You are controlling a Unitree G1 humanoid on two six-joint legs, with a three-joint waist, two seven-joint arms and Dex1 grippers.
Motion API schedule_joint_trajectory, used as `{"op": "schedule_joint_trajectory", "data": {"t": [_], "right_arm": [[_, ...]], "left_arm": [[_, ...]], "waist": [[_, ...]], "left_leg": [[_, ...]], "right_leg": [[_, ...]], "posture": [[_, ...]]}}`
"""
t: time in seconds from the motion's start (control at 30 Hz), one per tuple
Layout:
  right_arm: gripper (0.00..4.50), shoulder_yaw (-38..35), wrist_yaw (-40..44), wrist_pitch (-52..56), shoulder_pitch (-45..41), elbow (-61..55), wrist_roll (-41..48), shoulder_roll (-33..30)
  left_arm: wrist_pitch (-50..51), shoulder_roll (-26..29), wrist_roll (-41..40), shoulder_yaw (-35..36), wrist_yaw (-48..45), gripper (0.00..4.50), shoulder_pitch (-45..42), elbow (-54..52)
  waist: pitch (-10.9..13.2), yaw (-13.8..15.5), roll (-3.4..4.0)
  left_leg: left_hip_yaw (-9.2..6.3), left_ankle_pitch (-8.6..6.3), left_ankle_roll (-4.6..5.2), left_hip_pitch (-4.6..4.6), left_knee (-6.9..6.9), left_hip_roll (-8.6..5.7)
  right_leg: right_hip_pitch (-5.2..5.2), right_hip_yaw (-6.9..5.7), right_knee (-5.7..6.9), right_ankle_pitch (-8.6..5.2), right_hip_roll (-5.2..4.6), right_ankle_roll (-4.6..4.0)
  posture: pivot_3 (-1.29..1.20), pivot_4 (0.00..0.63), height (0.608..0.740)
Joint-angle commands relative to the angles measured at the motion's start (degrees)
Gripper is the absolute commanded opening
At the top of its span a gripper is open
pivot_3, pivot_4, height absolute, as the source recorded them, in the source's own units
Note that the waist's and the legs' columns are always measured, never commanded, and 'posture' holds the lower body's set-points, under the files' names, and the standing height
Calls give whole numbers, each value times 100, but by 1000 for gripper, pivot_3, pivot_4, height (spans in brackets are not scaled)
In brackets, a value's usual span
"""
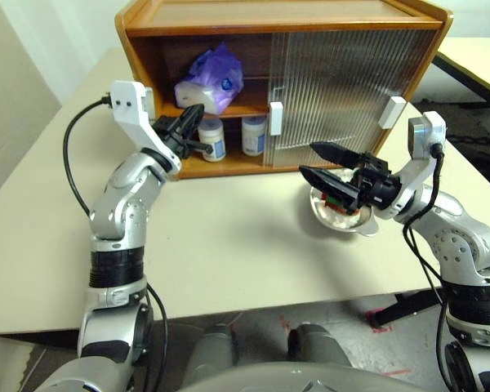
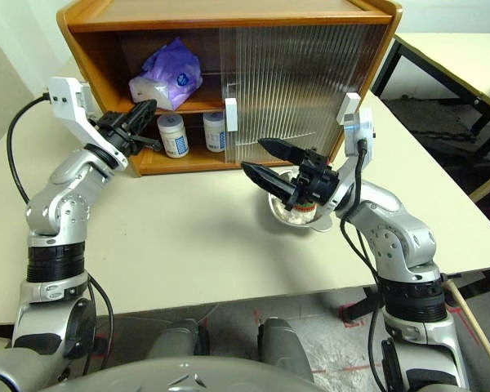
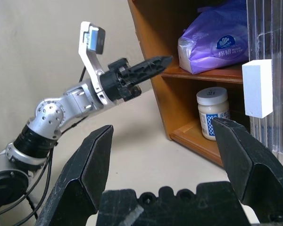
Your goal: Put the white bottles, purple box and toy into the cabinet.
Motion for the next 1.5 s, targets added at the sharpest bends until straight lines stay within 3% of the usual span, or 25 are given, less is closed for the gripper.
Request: {"op": "schedule_joint_trajectory", "data": {"t": [0.03, 1.23, 1.33, 1.5], "right_arm": [[4500, 4, -12, -24, -9, -17, -36, -39], [4500, -10, -119, -56, 72, -109, -26, -32], [4500, -15, -119, -54, 73, -109, -27, -38], [4500, -32, -102, -44, 91, -100, -22, -69]], "left_arm": [[-219, -127, 286, -138, 153, 25, -43, 331], [-1946, -1064, 1208, -291, 661, 25, -1249, 2726], [-1917, -1114, 1108, -276, 542, 25, -1232, 2628], [-1430, -1055, 775, -393, 183, 25, -762, 1454]], "waist": [[0, 0, 0], [-3, -15, -6], [-3, -15, -6], [-3, -29, -6]], "left_leg": [[0, 0, 0, 0, 0, 0], [9, 1, 2, -2, 1, -15], [9, 1, 2, -2, 1, -15], [11, 1, 2, -5, 1, -12]], "right_leg": [[0, 0, 1, 1, 0, -1], [-5, 8, -2, 7, 7, 7], [-5, 8, -2, 7, 7, 7], [-9, 11, -2, 8, 7, 7]], "posture": [[-1, 0, 740], [-33, 0, 740], [-33, 0, 740], [-28, 0, 740]]}}
